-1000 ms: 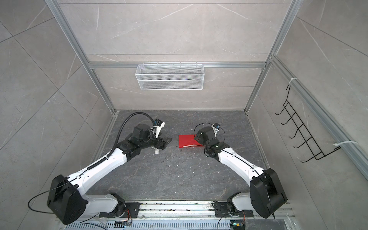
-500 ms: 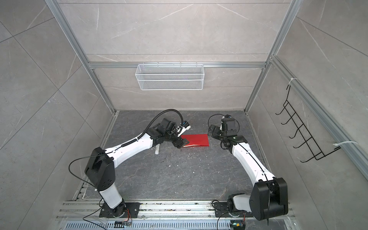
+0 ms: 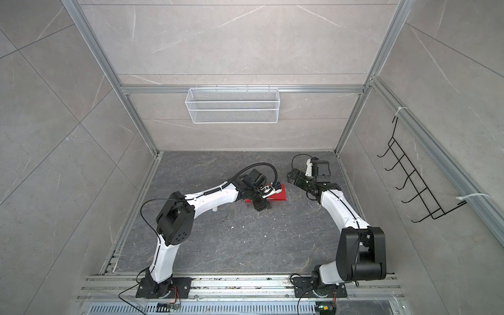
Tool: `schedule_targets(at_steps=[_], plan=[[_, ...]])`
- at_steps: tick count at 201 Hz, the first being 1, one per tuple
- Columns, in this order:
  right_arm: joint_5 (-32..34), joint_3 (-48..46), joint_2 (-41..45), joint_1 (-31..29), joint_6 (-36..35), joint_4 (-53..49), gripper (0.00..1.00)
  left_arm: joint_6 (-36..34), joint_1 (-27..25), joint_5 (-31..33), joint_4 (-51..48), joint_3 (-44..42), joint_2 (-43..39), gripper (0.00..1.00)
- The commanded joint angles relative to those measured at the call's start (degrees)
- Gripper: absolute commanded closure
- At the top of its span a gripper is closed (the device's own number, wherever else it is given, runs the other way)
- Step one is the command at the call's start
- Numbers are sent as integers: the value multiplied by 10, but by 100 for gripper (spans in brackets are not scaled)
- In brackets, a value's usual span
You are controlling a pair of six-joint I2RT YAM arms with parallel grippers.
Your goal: Place the letter into the envelope and seal it
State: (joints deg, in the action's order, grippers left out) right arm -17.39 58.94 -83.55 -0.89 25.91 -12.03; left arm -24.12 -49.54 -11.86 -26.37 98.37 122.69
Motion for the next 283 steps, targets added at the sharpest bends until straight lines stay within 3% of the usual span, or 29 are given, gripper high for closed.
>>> schedule_targets(at_steps=[1,28,57,108,199,225,251,283], plan=[[-22,7,-6,4,0,16,1,-22,-3,29,-4,27,21,42],[-27,6,-1,4,-3,14,1,-28,-3,51,14,27,35,52],[-27,5,6,5,-6,9,1,-37,-3,60,23,22,39,74],[-32,4,15,6,-9,2,1,-58,-3,87,40,-23,9,100],[-65,0,15,5,-10,3,1,-55,-8,106,86,-199,-120,100],[-72,3,14,6,-10,4,1,-50,-11,105,91,-214,-131,93],[-83,13,13,6,-18,0,1,-41,-11,105,100,-230,-161,68],[-108,24,13,6,-33,-2,1,27,2,123,113,-251,-232,42]])
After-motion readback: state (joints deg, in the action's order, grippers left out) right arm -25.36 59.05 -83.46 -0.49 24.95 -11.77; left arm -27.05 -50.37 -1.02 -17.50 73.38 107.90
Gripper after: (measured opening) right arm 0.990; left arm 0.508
